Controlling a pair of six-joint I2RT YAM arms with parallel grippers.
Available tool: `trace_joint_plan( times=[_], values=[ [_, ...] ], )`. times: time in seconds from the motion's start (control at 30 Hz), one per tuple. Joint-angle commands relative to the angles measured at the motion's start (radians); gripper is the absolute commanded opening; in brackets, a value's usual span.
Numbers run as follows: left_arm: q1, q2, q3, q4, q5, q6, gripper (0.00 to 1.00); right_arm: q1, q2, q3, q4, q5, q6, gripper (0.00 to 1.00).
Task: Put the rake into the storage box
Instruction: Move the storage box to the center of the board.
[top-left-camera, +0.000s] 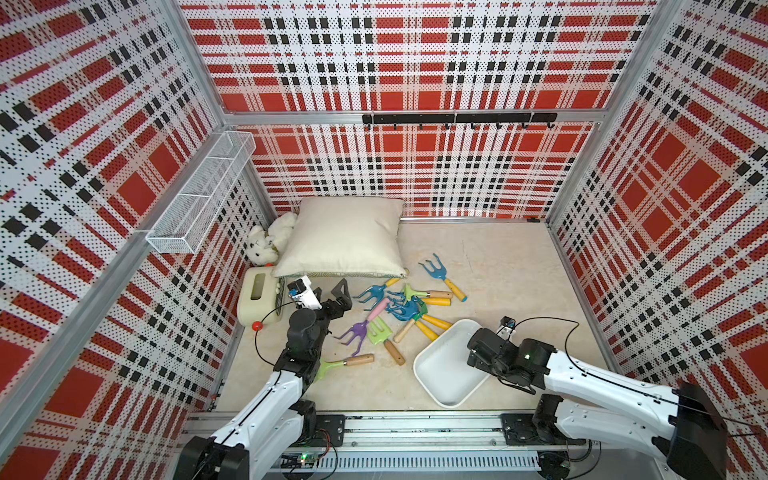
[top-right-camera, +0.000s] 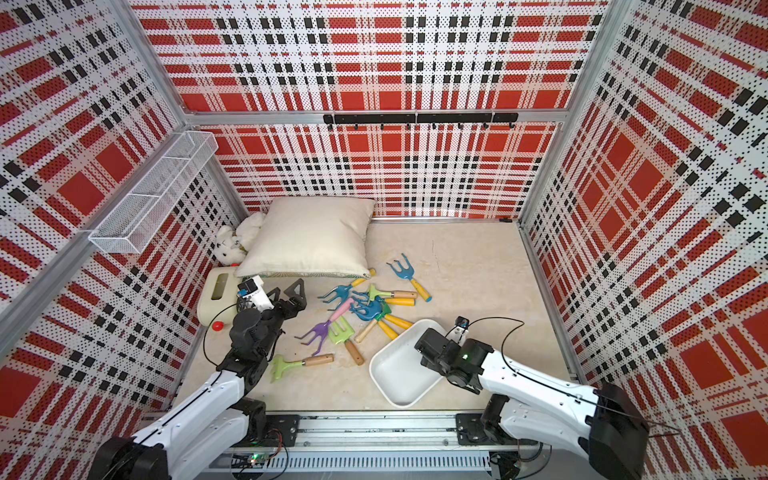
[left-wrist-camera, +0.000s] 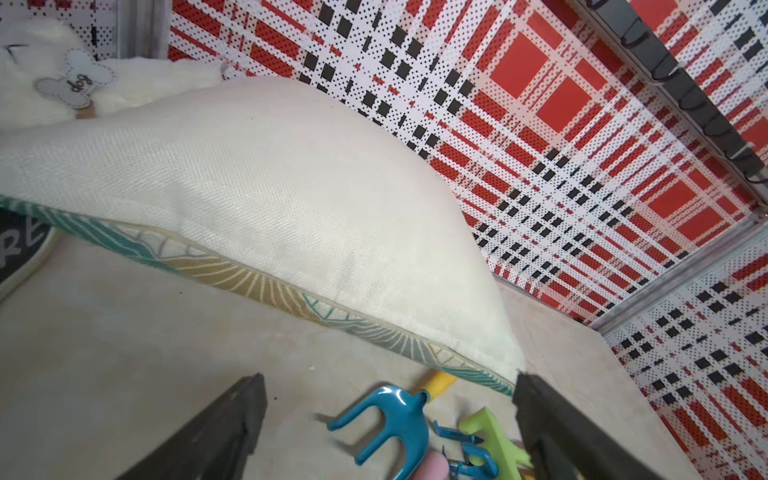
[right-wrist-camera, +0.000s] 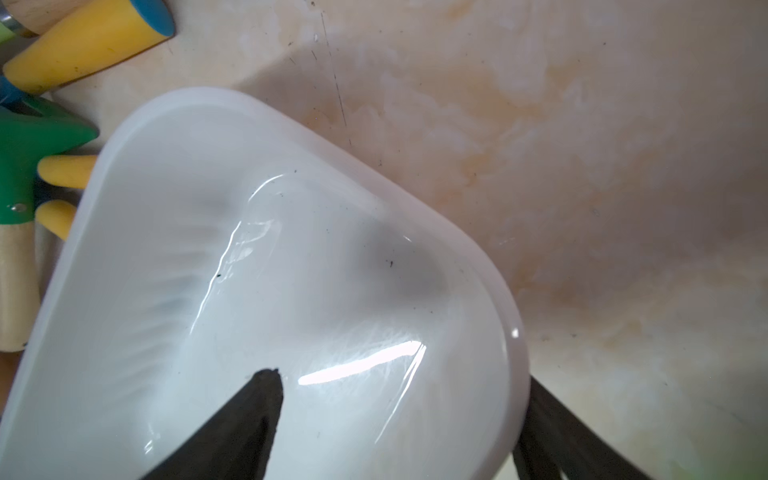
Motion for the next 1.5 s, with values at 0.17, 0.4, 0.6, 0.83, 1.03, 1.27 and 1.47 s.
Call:
trace_joint_plan(
  times=[0.17, 0.4, 0.6, 0.83, 1.03, 1.27, 1.47],
  values=[
    [-0.037, -0.084, -0.027, 0.034, -0.021, -0.014, 0.99, 0.046, 0.065, 0.029, -0.062, 0.045, 0.151, 0.73],
    [-0.067, -0.104, -0.014, 0.012, -0.004, -0.012, 0.99, -0.013, 0.097, 0.040, -0.031, 0.075, 0.111, 0.40],
    [-0.084, -0.133, -0.016, 0.002, -0.023, -0.001, 0.99, -0.197, 0.121, 0.037, 0.042, 0.062, -0.066, 0.24],
    [-0.102, -0.178, -0.024, -0.016, -0.060, 0.017, 0.99, -0.497, 0.143, 0.070, 0.113, 0.038, -0.374, 0.13],
    [-0.108, -0.185, -0.024, -0.019, -0.071, 0.025, 0.99, -0.688, 0.229, 0.135, 0.162, 0.001, -0.620, 0.12],
    [-0.116, -0.177, -0.026, -0.019, -0.087, 0.032, 0.99, -0.721, 0.202, 0.199, 0.098, 0.030, -0.721, 0.63],
    [-0.124, -0.156, -0.021, -0.017, -0.104, 0.035, 0.99, -0.703, 0.049, 0.227, 0.064, -0.052, -0.684, 0.80]
  ],
)
